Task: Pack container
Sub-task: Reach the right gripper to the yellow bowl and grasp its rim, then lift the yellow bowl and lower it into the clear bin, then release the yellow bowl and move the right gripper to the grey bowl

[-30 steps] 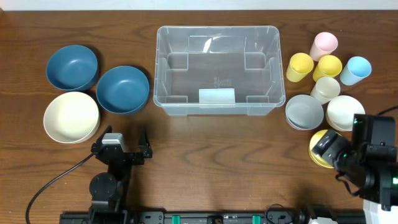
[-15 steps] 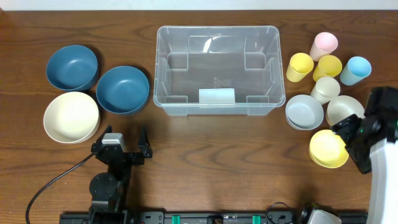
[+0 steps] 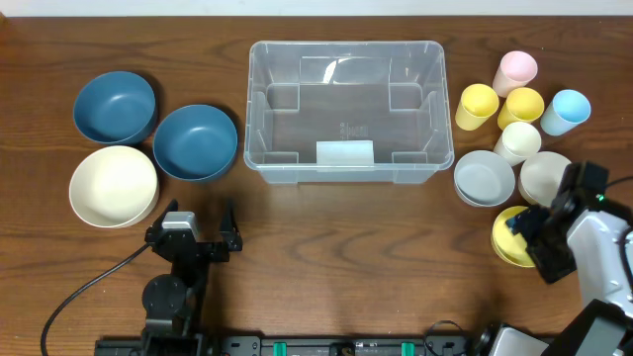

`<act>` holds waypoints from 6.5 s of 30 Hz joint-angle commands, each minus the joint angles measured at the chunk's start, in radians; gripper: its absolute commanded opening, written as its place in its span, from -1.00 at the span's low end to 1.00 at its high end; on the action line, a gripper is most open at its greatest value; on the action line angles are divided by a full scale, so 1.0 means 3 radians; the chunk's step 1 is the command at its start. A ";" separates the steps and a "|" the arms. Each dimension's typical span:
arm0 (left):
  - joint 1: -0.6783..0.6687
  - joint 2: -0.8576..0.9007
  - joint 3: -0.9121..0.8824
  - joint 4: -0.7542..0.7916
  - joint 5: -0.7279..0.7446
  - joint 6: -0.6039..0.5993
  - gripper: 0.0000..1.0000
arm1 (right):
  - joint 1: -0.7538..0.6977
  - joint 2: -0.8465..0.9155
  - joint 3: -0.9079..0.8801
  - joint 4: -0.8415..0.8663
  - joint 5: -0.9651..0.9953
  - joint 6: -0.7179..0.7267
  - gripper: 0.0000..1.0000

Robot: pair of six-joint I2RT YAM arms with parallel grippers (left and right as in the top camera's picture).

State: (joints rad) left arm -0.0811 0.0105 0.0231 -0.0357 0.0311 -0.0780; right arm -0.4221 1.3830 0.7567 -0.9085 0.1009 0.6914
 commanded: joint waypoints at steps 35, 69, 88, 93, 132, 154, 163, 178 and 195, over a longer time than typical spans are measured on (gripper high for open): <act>0.0014 -0.0018 -0.0064 -0.0117 -0.0015 0.0018 0.96 | -0.0008 -0.0098 -0.0306 -0.0122 -0.0498 -0.0820 -0.97; 0.0014 -0.0018 -0.0064 -0.0117 -0.0015 0.0018 0.96 | 0.2202 -0.0604 0.2093 -0.0106 -0.0331 -0.1445 -0.97; 0.0014 -0.0018 -0.0064 -0.0117 -0.0015 0.0018 0.96 | 0.2580 0.1589 0.2778 0.0554 0.0642 -0.1526 -0.97; 0.0014 -0.0018 -0.0064 -0.0116 -0.0015 0.0018 0.96 | 0.2529 0.1822 0.2778 0.0743 0.0669 -0.1574 -0.97; 0.0014 -0.0018 -0.0064 -0.0117 -0.0015 0.0018 0.96 | 0.2469 0.2239 0.3073 0.1041 0.0727 -0.1962 -0.11; 0.0014 -0.0018 -0.0064 -0.0117 -0.0015 0.0018 0.96 | 0.1737 0.1394 0.4308 -0.2299 0.0182 -0.0253 0.21; 0.0014 -0.0018 -0.0064 -0.0117 -0.0015 0.0018 0.96 | 0.1160 0.1266 0.3234 -0.2074 0.0145 0.0084 0.15; 0.0014 -0.0018 -0.0064 -0.0117 -0.0015 0.0018 0.96 | 0.0727 0.1074 0.1294 -0.0484 -0.0106 -0.0120 0.04; 0.0014 -0.0018 -0.0064 -0.0117 -0.0015 0.0018 0.96 | 0.0734 0.1074 0.0787 0.0487 -0.0102 -0.0401 -0.81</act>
State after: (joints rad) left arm -0.0811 0.0105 0.0231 -0.0357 0.0315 -0.0784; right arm -0.2016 1.7267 0.9989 -0.7643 0.0662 0.5858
